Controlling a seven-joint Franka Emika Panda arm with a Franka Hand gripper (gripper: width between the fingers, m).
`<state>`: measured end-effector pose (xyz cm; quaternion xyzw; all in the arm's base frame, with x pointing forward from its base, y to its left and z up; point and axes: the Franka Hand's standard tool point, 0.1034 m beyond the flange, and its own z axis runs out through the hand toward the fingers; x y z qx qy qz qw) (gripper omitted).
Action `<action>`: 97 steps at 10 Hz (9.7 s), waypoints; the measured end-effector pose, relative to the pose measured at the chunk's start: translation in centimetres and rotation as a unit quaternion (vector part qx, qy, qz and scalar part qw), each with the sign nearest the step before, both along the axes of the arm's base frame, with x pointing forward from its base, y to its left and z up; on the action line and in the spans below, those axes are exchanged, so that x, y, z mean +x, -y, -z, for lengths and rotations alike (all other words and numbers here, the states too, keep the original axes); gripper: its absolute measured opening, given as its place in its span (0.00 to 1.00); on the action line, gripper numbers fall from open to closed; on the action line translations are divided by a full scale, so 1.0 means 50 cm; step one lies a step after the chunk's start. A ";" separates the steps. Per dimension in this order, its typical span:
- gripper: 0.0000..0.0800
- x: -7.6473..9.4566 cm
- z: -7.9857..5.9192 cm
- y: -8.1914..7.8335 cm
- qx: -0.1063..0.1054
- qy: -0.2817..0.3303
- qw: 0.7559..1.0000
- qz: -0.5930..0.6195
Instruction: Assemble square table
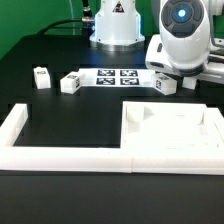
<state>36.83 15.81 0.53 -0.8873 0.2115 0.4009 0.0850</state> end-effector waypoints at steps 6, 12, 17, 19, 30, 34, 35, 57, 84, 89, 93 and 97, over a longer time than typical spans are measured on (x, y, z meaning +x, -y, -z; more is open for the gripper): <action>0.36 0.140 -0.173 0.083 0.022 0.081 0.997 -0.001; 0.36 0.263 -0.250 0.122 -0.060 0.293 0.952 -0.060; 0.36 0.343 -0.277 0.121 -0.083 0.447 0.888 -0.072; 0.36 0.368 -0.248 0.115 -0.098 0.517 0.847 -0.081; 0.36 0.543 -0.260 0.135 -0.116 0.638 0.739 -0.183; 0.36 0.557 -0.251 0.142 -0.117 0.640 0.733 -0.199; 0.36 0.556 -0.248 0.140 -0.117 0.639 0.733 -0.200; 0.36 0.593 -0.129 0.111 -0.133 0.673 0.704 -0.183; 0.36 0.614 -0.148 0.115 -0.085 0.422 0.897 -0.100; 0.36 0.615 -0.146 0.123 -0.173 0.363 0.904 0.146; 0.37 0.620 -0.141 0.121 -0.231 0.258 0.825 0.446; 0.64 0.617 -0.139 0.118 -0.231 0.263 0.832 0.431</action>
Offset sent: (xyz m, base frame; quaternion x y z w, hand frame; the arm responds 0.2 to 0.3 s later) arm 0.0658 -0.0421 0.0757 0.0208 0.0495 -0.0685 0.9962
